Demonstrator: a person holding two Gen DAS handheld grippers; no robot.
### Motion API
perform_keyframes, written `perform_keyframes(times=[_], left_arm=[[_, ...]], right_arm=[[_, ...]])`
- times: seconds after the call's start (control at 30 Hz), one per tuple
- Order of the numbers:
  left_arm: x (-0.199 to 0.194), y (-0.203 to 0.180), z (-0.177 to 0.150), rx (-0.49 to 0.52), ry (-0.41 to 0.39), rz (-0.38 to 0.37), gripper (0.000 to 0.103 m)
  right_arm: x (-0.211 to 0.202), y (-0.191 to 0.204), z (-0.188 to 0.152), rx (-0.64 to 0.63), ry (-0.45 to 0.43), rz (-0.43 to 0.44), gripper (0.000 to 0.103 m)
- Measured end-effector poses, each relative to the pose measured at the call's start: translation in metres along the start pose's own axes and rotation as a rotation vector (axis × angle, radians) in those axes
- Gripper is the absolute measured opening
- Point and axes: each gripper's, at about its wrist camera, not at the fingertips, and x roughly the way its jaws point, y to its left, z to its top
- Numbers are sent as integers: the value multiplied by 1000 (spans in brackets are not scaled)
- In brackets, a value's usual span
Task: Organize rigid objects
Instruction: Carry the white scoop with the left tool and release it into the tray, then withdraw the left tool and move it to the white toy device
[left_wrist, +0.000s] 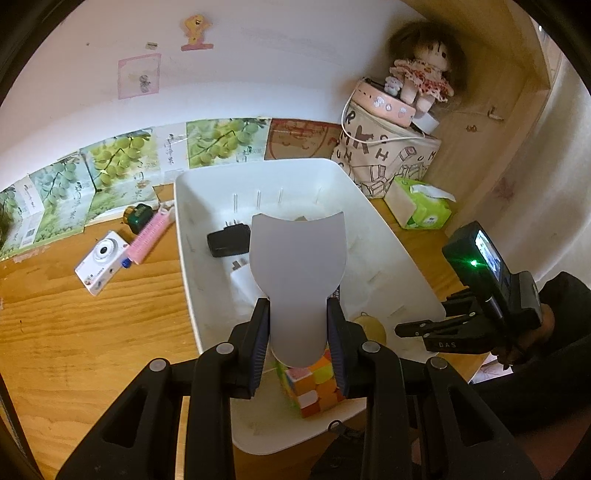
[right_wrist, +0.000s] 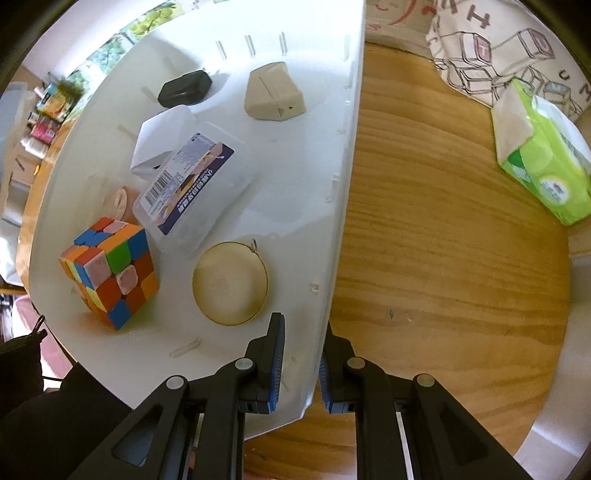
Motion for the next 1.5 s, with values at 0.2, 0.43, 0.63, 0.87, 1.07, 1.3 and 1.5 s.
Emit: perform_keyframes(times=[0.2, 0.43, 0.63, 0.87, 1.07, 1.3, 1.5], left_arm=[[12, -10, -2, -17, 27, 22, 32], [22, -19, -1, -33, 50, 60, 33], [24, -19, 0, -49, 50, 85, 37], [22, -14, 0, -60, 50, 105, 54], [20, -6, -1, -69, 58, 125, 59], [11, 17, -6, -107, 57, 153, 59], [2, 42, -10, -136, 60, 176, 59]], right_arm=[[2, -8, 2, -38, 7, 11, 17], [4, -6, 4, -86, 8, 40, 17], [9, -3, 6, -101, 8, 51, 17], [9, 2, 1, -90, -4, 46, 14], [7, 3, -1, -77, -2, 28, 12], [6, 4, 0, -43, 3, 8, 10], [6, 4, 1, -1, 6, -14, 8]])
